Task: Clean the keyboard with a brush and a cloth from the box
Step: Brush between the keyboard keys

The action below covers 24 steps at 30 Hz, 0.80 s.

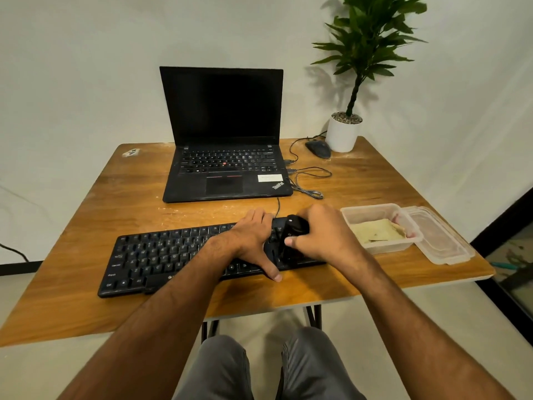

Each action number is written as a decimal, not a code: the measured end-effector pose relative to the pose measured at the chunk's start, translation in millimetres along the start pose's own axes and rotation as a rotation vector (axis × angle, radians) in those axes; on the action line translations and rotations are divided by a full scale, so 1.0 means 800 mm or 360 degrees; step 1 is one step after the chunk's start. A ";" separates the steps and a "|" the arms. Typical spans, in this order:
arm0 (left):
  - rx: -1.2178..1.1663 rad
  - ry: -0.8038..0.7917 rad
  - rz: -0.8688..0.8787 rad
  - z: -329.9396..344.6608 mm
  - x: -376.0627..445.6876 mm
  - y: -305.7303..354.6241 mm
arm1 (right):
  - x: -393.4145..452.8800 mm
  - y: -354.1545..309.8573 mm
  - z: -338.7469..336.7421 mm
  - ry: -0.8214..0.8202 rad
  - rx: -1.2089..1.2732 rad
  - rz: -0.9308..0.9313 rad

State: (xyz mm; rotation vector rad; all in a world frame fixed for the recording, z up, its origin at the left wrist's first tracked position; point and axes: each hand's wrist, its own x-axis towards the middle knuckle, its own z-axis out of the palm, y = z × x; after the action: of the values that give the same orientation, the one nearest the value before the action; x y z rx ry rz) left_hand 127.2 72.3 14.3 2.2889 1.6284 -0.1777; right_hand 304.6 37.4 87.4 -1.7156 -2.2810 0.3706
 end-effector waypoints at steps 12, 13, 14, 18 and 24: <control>-0.0034 0.0005 0.0023 0.002 0.001 -0.003 | -0.003 0.047 -0.045 0.0106 -0.0165 0.0192; -0.0037 0.0003 0.0018 0.001 0.001 -0.003 | -0.003 0.043 -0.041 0.0144 -0.0170 0.0192; -0.0043 0.0005 0.0011 0.002 0.001 -0.003 | -0.005 0.038 -0.032 0.0147 -0.0209 0.0179; -0.0038 0.0016 0.0007 0.001 0.002 -0.002 | -0.020 0.014 0.004 0.0110 -0.0248 -0.0001; -0.0020 0.0009 -0.0009 0.001 0.002 0.000 | -0.008 0.014 -0.003 0.0094 0.0006 0.0058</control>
State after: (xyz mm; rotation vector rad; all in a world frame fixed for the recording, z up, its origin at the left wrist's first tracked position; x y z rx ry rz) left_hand 128.0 73.2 13.6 2.2774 1.6345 -0.1620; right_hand 317.0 34.2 85.4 -1.7446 -2.2091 0.3274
